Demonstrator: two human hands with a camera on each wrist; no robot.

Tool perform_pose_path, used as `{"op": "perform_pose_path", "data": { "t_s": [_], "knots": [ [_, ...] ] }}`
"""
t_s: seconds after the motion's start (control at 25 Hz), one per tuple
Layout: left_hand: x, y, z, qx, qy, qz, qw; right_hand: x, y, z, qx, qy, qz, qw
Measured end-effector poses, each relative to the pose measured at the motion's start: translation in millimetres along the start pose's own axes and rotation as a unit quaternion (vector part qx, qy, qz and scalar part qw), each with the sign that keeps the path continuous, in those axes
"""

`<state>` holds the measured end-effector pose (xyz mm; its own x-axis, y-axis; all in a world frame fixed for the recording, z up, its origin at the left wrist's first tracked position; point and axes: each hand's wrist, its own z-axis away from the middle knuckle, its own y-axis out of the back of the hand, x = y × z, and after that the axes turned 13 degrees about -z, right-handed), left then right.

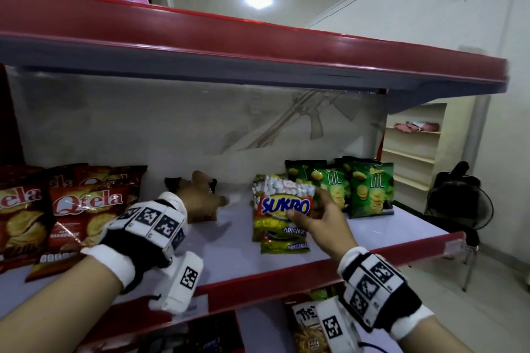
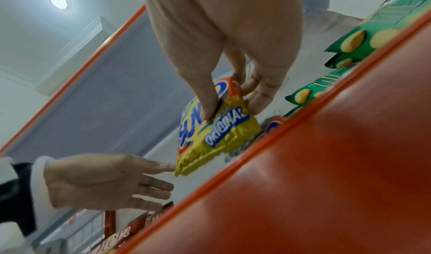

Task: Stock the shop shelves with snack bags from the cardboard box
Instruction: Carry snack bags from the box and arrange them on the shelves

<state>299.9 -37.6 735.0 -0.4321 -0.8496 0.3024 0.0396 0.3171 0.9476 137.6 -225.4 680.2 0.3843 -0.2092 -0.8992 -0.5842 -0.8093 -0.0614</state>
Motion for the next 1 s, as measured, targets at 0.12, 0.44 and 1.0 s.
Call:
{"op": "perform_pose_path", "data": {
  "t_s": [0.12,0.44,1.0],
  "knots": [
    [23.5,-14.5,30.3,-0.047,-0.058,-0.024,0.997,10.9,12.5,2.9,-0.049,-0.032,0.057,0.997],
    [54.3,-83.7,79.0,0.009,-0.024,0.243,0.970,27.3,16.7,4.5,-0.076,-0.010,0.179,0.981],
    [44.1,-106.9,88.4,0.196,-0.038,0.243,0.949,29.2,12.5,34.1,0.066,0.182,0.120,0.974]
  ]
}}
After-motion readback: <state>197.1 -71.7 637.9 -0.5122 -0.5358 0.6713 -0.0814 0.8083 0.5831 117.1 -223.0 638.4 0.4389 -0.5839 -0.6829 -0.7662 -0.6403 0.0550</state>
